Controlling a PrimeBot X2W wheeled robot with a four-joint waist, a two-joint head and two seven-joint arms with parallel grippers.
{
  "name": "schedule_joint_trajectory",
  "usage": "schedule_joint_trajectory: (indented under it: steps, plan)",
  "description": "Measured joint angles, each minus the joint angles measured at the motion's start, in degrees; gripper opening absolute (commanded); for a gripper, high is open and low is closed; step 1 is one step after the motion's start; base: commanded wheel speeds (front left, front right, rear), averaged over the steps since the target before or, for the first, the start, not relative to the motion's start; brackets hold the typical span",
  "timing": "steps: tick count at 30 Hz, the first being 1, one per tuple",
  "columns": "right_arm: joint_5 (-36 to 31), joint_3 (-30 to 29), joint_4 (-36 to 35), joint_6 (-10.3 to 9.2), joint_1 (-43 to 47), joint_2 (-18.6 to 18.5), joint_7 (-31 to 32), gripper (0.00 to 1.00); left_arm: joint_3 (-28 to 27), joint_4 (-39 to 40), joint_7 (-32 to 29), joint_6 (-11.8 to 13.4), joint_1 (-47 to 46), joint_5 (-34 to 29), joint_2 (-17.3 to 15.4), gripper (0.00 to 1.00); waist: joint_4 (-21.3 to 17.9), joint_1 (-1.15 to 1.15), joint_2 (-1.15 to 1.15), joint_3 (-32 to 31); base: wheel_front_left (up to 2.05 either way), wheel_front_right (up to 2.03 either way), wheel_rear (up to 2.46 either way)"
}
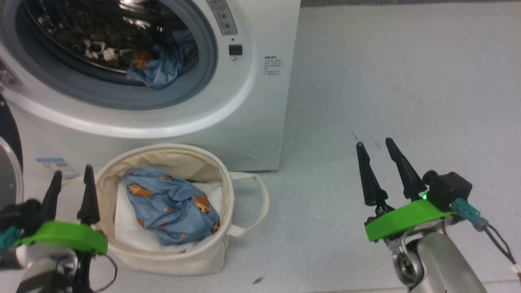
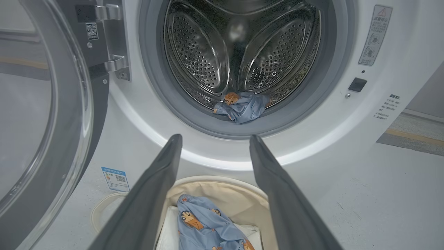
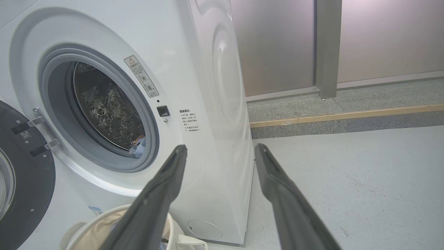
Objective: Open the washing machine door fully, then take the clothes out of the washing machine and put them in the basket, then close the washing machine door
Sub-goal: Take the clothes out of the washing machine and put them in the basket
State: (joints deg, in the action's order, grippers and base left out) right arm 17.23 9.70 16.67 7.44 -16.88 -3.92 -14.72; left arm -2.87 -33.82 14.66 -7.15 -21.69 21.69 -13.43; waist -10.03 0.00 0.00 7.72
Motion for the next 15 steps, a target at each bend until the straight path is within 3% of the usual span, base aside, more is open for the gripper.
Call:
schedule_joint_trajectory:
  steps: [15]
  plan:
    - [-2.36,-0.29,0.47,0.00,1.53,0.05,0.00,1.00,1.41,7.43,-1.04,0.05,8.12,0.68,-2.29,1.00,0.28,0.00,0.00,-3.25,0.00,0.00,0.00]
